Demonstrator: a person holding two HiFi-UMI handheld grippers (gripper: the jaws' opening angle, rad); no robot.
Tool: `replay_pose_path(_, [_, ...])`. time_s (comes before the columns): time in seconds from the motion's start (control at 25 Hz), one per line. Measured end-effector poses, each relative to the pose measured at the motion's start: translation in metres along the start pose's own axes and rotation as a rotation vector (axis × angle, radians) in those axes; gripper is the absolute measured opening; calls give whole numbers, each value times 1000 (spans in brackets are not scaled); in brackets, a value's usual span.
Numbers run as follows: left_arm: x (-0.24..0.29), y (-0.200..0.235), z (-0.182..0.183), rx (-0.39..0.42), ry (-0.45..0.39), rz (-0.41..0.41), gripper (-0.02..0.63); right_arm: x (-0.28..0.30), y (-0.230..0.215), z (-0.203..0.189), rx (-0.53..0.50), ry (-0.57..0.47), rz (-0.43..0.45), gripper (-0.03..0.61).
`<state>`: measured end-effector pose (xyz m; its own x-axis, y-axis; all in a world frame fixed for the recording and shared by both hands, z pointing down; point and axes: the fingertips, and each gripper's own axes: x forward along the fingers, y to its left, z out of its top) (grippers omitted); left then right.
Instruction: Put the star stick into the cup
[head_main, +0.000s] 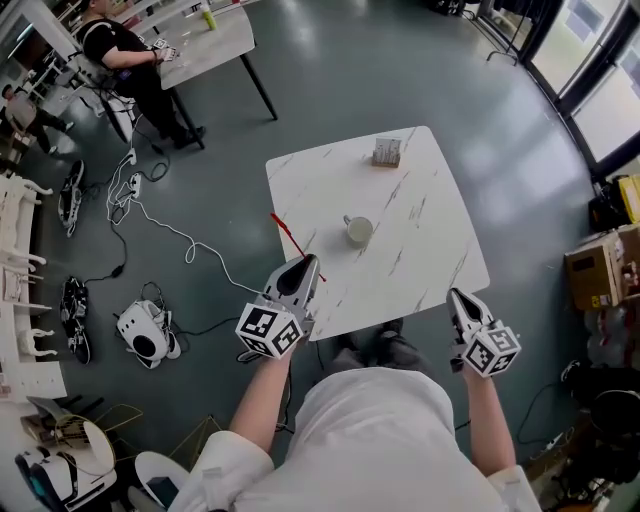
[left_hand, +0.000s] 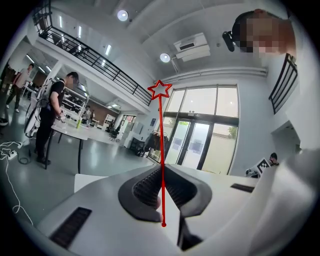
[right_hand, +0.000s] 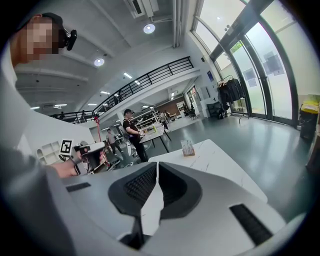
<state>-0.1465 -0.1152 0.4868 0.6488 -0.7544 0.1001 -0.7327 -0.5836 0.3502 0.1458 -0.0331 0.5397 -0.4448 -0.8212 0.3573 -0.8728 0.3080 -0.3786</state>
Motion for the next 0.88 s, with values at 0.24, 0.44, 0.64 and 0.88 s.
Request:
replay_pose_path(0.24, [24,-3,-4,-5,-15,2,25,14,-9,1,2,23,21,29])
replay_pose_path(0.44, [37,9,-4,-13,-14,25,25,37,-9,9,6,25,54,29])
replay_pose_path(0.64, [66,18,-16,-16,-7,49,26,56,-24,13,13,49,82,29])
replay_pose_path(0.88, [109,24,-50,-39,18,78,26,64,-43,3,-1,121,127,29])
